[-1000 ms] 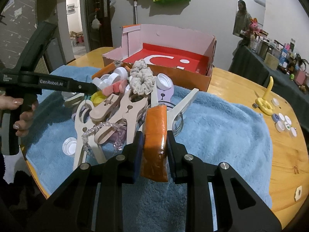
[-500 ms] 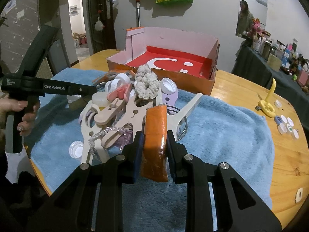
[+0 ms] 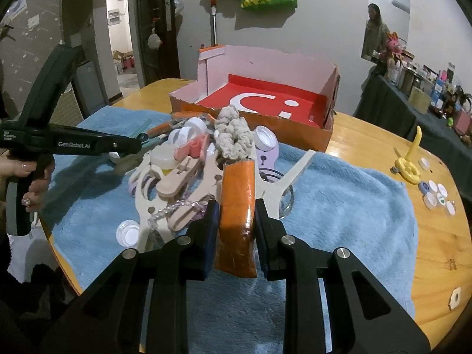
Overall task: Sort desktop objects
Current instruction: 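Grasp the teal clip with the left tool while the right tool grasps the orange stick, then carry the teal clip and orange stick into the red box with both tools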
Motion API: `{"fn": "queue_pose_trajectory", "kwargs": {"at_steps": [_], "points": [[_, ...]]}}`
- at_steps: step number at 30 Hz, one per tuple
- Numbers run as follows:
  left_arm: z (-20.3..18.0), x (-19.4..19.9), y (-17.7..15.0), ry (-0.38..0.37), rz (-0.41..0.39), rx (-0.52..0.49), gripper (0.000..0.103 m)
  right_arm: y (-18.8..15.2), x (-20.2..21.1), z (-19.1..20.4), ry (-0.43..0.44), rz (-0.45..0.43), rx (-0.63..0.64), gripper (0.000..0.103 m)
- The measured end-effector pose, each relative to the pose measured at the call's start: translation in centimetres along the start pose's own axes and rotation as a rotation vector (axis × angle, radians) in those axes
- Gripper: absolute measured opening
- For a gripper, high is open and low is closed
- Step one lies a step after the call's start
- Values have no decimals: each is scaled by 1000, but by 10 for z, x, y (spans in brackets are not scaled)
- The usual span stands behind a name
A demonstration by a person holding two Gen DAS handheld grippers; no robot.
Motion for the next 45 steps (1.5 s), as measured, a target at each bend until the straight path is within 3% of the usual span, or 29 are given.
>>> {"fn": "queue_pose_trajectory", "kwargs": {"at_steps": [11, 19, 30, 36, 45], "points": [[-8, 22, 24, -34, 1, -49, 13, 25, 3, 8, -2, -19, 29, 22], [-23, 19, 89, -9, -33, -147, 13, 95, -6, -9, -34, -69, 60, 22], [-24, -29, 176, 32, -42, -182, 13, 180, -77, -44, -75, -38, 37, 22], [-13, -62, 189, 58, -1, -176, 13, 198, -128, -57, -83, 34, 17, 22], [1, -92, 193, 80, 36, -162, 13, 202, -166, -59, -112, 82, 44, 22]]}}
Point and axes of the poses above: each gripper's, at about its wrist camera, not at the fingertips, and x roughly against the way its jaws point, z to its left, y to its top, the point moved 6 cm from there along -x, roughly the way its jaws point, and after that the axes turned 6 degrees about -y, right-handed, at the moved point
